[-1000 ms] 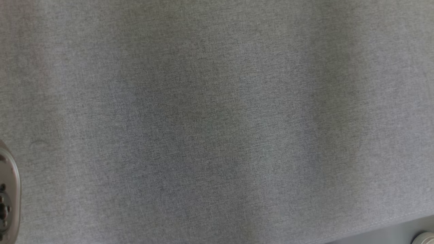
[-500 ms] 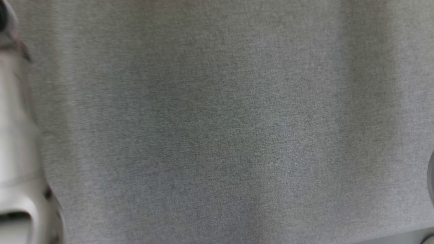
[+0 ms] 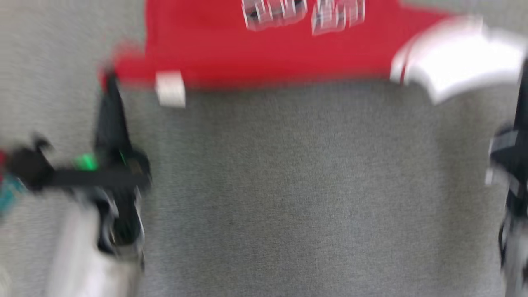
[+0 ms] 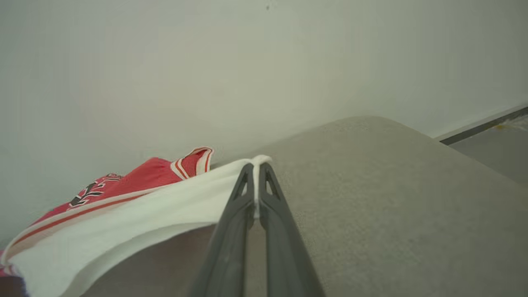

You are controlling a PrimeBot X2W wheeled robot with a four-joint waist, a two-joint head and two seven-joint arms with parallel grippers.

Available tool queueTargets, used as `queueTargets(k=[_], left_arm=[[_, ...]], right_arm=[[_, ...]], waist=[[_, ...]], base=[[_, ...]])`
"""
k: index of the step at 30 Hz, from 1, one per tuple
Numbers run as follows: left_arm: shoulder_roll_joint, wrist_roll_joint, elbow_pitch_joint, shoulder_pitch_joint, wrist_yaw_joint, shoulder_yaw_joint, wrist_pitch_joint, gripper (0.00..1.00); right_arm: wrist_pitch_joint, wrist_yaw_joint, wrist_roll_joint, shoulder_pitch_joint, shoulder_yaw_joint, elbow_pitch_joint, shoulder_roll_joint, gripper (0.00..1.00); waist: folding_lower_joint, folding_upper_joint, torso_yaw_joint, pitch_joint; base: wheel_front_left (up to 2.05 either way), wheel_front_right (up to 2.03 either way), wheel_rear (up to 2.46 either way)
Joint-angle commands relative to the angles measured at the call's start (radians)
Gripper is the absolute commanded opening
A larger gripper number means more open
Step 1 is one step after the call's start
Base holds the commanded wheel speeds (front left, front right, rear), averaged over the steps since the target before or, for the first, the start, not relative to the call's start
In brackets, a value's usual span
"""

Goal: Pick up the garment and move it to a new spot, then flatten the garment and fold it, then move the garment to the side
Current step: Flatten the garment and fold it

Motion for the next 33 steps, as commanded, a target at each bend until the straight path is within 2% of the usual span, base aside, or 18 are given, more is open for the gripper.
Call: queueTargets(k=[1,4,9,13,19,24,33], left_arm=[[0.000,0.004,-0.002,0.071,0.003,-0.003,-0.001,0.00],[-0.004,0.013,0.009,0.180,0.003,-0.022,-0.001,0.00],[-0.010,0.044,0.030,0.305,0.003,-0.056,-0.001,0.00],[-0.014,0.077,0.050,0.379,0.003,-0.077,-0.001,0.00],[-0.017,0.085,0.074,0.490,0.003,-0.084,-0.001,0.00],[-0.019,0.088,0.082,0.557,0.008,-0.088,-0.001,0.00],[-0.013,0.091,0.083,0.651,0.046,-0.117,0.026,0.00]], right_arm=[[0.024,-0.003,-0.041,0.079,-0.043,-0.043,0.023,0.00],[0.094,-0.003,-0.120,0.224,-0.099,-0.139,0.102,0.00],[0.187,-0.003,-0.221,0.381,-0.139,-0.241,0.167,0.00],[0.248,-0.003,-0.294,0.462,-0.153,-0.252,0.177,0.00],[0.325,-0.003,-0.325,0.559,-0.148,-0.228,0.179,0.00],[0.344,-0.003,-0.341,0.598,-0.137,-0.212,0.179,0.00],[0.407,-0.003,-0.366,0.652,-0.119,-0.188,0.179,0.00]], waist=[[0.0002,0.0001,0.037,-0.121],[0.0002,0.0001,0.039,-0.177],[0.0002,0.0001,0.036,-0.250],[0.0002,0.0001,0.034,-0.305],[0.0002,0.0001,0.030,-0.371],[0.0002,0.0001,0.027,-0.408],[0.0002,0.0001,0.024,-0.458]], base=[[0.00,0.00,0.00],[0.00,0.00,0.00],[0.00,0.00,0.00],[0.00,0.00,0.00],[0.00,0.00,0.00],[0.00,0.00,0.00],[0.00,0.00,0.00]])
